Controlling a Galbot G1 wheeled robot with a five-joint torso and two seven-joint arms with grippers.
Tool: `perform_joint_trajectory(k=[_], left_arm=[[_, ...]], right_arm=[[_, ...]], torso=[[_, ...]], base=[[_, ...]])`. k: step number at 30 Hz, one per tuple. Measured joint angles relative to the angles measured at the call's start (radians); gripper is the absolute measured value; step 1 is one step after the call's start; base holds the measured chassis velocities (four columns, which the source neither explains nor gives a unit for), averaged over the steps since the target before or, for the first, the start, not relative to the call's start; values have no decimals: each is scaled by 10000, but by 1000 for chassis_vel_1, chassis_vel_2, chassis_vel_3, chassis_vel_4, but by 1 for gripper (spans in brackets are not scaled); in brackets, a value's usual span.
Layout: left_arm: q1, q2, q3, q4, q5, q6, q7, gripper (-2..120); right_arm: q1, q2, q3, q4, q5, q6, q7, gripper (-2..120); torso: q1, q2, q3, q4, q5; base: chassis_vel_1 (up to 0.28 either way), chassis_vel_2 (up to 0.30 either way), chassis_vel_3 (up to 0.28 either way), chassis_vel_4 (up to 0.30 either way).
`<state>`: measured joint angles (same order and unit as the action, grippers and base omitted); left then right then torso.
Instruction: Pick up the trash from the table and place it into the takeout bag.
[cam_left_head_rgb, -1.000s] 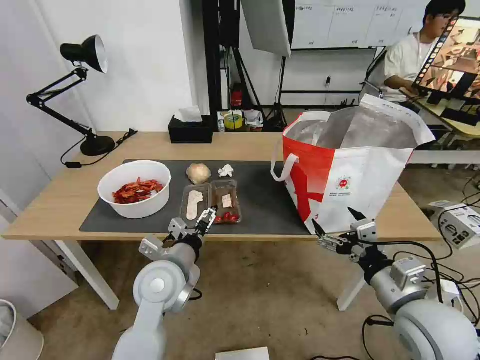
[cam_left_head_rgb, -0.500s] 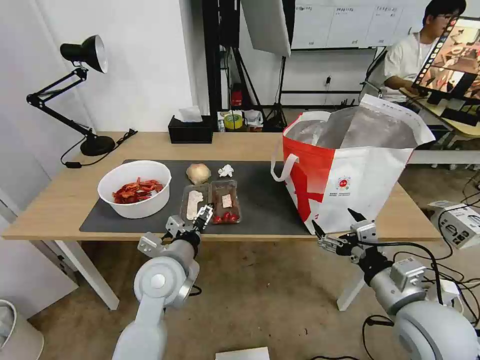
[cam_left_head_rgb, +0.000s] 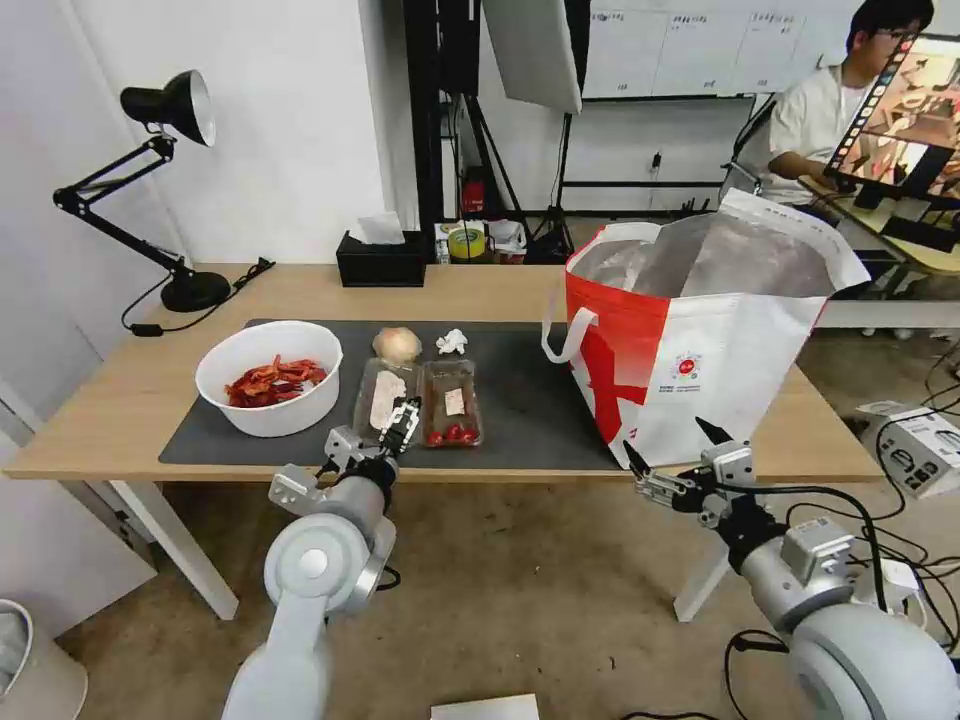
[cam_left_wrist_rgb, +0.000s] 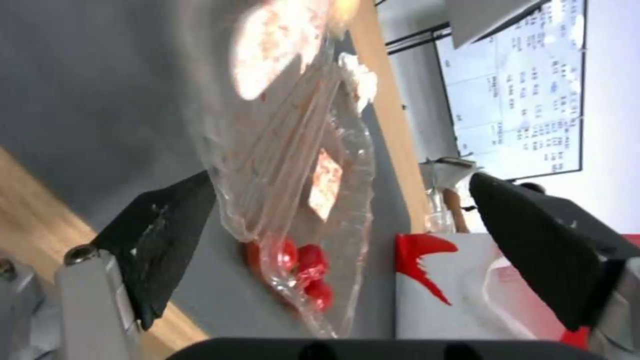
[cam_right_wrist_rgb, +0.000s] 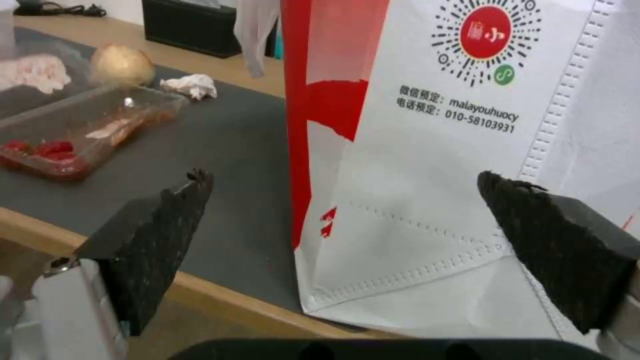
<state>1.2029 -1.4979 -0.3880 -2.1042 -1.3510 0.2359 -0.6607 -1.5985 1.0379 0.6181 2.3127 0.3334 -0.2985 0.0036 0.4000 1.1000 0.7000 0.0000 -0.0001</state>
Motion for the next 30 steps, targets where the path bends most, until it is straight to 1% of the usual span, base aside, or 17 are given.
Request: perform_joint_trajectory(k=[4,7,11,24,30], left_arm=[[14,9,-22,-93,-6,-73,123,100],[17,104,-94,-216,-2,-128,459,100],[-11,216,-167,-282,8,-132,688,100],[-52,201,-231,-315,11,-332,933,100],[-192,4,-192,-270,11,-408,951,100]], right_arm=[[-42,34,4,-1,-47,59,-16,100],[-96,96,7,-4,-113,98,-31,100],[-139,145,7,-5,-161,107,-42,100],[-246,184,10,47,-219,114,-54,100],[-308,172,55,109,-221,119,-60,100]], torso=[[-1,0,0,0,0],[0,0,0,0,0],[0,0,0,0,0],[0,0,0,0,0],[-1,0,0,1,0]], base=[[0,0,0,0],[0,0,0,0],[0,0,0,0],[0,0,0,0],[0,0,0,0]])
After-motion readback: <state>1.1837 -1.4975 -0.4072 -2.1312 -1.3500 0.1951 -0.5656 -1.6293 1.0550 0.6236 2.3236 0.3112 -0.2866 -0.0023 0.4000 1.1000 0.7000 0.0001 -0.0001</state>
